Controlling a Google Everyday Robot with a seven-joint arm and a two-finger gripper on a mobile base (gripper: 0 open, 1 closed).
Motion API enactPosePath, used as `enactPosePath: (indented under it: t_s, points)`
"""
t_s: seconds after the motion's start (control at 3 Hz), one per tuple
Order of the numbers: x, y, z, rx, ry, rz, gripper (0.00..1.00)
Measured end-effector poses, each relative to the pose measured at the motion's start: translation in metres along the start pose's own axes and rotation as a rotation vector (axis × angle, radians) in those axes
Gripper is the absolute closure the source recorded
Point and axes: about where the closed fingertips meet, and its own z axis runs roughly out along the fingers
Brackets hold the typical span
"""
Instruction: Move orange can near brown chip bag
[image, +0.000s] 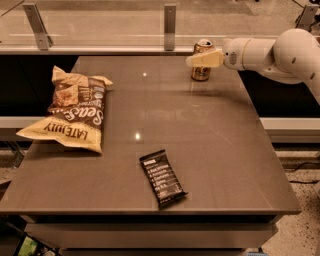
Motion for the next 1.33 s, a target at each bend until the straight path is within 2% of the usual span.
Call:
enactPosePath:
  t_s: [0.33,0.67,1.33]
  points:
    - [-0.0059,-0.0032,0.0115,-0.020,-0.003,-0.004,0.00]
    - [-0.0069,-0.0018,0.0137,-0.024,-0.005,-0.005,0.18]
    - [-0.0062,0.0023,0.0195,-0.033,-0.003,-0.005,0.64]
